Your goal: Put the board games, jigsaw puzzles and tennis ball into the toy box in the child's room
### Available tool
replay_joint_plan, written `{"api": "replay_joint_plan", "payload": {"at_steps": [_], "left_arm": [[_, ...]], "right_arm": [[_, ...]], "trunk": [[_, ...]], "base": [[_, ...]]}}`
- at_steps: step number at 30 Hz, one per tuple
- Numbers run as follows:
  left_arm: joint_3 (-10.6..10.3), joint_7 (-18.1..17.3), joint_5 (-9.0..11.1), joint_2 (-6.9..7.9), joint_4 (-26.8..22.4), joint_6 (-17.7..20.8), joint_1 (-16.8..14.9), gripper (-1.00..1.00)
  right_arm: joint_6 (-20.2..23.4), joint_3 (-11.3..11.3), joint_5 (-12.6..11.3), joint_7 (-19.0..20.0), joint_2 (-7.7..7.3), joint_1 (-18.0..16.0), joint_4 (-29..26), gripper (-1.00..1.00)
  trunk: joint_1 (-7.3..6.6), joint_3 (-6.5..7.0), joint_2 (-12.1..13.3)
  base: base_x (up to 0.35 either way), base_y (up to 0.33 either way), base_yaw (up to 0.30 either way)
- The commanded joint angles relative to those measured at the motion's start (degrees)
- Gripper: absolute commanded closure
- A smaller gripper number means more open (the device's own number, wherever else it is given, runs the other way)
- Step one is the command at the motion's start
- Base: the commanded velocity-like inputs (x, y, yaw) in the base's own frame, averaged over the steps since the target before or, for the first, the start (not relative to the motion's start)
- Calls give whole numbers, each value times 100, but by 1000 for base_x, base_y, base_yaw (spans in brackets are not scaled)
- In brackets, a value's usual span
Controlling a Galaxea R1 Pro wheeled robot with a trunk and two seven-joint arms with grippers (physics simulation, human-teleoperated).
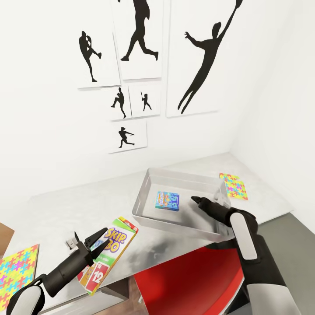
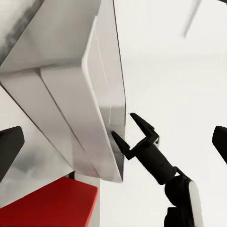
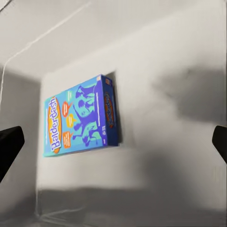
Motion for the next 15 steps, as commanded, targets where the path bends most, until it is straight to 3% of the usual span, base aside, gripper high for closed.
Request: {"api": "replay_joint_plan", "payload": {"at_steps": [1, 11, 15], "left_arm": [[7, 28, 9, 1, 1, 34, -6, -100], [5, 186, 8, 7, 6, 33, -10, -100], [3, 207, 10, 13, 2, 25, -9, -100]], "right_arm": [[23, 8, -41, -50, 4, -3, -113, -100], [55, 127, 10, -56, -5, 40, -871, -100], [95, 153, 33, -55, -84, 50, -1084, -100]], "trunk": [[3, -10, -10], [3, -10, -10], [3, -10, -10]], "base": [[0, 0, 0], [0, 0, 0], [0, 0, 0]]}}
